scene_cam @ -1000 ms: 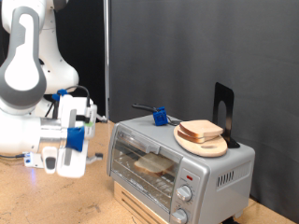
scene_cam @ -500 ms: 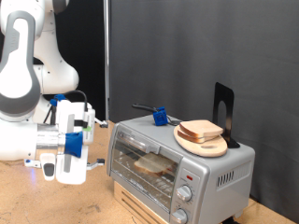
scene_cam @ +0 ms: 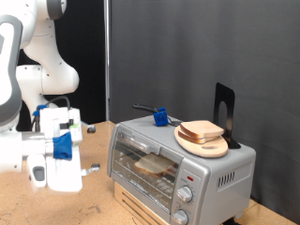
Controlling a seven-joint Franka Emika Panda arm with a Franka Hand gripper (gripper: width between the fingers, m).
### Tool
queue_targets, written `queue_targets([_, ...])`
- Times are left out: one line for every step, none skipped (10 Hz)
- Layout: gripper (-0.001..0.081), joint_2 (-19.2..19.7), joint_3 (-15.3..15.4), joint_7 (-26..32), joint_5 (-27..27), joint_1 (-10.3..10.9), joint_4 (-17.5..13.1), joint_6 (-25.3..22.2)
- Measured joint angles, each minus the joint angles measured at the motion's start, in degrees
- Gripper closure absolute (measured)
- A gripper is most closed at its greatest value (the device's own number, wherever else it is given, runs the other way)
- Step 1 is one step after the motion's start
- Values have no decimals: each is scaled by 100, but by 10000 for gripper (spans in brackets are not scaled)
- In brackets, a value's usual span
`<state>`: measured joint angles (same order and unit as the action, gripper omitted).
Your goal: Make a piece of toast with the oven
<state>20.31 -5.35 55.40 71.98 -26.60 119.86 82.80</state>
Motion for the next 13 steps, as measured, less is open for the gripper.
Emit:
queue_targets([124,-1,0,-34,38,0,31,-21])
queue_targets([124,16,14,547,47,-24,44,-292])
queue_targets([124,56,19,1279,43,-51,45,-597])
queue_targets([124,91,22,1984,7,-77,39,-900])
queue_targets([124,112,22,2696,-97,-97,12,-1131])
queue_targets([124,143,22,3392,-297,-107,-73,-1266])
queue_targets([124,218,32,4049,-551,-107,-232,-1295])
queue_targets([124,373,79,4534,-729,-106,-461,-1332])
queue_targets([124,372,78,4418,-700,-106,-436,-1332])
queue_targets([124,375,94,5043,-734,-111,-433,-1422])
queue_targets([124,387,121,5794,-755,-112,-433,-1517])
queue_targets([124,404,168,6512,-890,-113,-466,-1561])
queue_targets([124,418,222,7189,-1124,-111,-549,-1569])
